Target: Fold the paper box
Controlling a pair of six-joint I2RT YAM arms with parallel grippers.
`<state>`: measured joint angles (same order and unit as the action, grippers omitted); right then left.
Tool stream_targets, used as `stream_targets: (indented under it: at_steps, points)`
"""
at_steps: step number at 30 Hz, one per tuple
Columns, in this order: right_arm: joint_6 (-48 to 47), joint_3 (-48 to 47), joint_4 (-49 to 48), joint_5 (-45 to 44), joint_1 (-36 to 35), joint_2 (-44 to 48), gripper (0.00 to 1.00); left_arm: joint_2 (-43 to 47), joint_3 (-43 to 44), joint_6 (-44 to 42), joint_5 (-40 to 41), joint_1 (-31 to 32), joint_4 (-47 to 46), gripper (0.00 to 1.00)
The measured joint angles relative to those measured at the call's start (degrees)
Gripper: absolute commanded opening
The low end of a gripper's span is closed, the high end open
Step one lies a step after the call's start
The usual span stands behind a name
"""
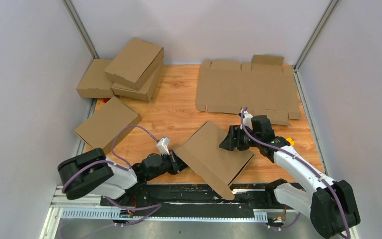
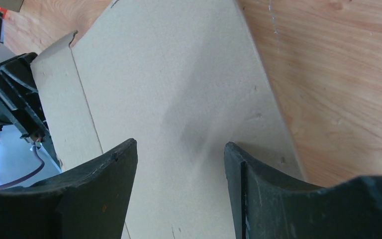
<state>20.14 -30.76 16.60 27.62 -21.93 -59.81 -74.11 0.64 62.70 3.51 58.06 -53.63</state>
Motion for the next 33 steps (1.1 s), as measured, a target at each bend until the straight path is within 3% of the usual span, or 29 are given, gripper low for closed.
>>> stream_targets:
  at_steps: [11, 23, 28, 33]
  points:
    - [0.6, 0.7, 2.1, -0.6, -0.5, 2.7, 0.68, -33.6, 9.3, 7.1, -7.5, -2.3, -25.9, 0.00]
    - [1.7, -6.1, 10.8, -13.2, 0.1, 8.5, 0.93, -34.5, 11.9, 10.3, -13.0, -6.2, -33.0, 0.00]
    - [3.1, -7.4, 10.1, -20.1, 3.7, 10.0, 0.79, -36.4, 12.8, 10.6, -14.2, -6.6, -33.6, 0.00]
    - [6.0, -2.6, 6.9, -24.2, 6.4, 8.4, 0.69, -39.3, 14.0, 11.4, -15.7, -6.7, -33.6, 0.00]
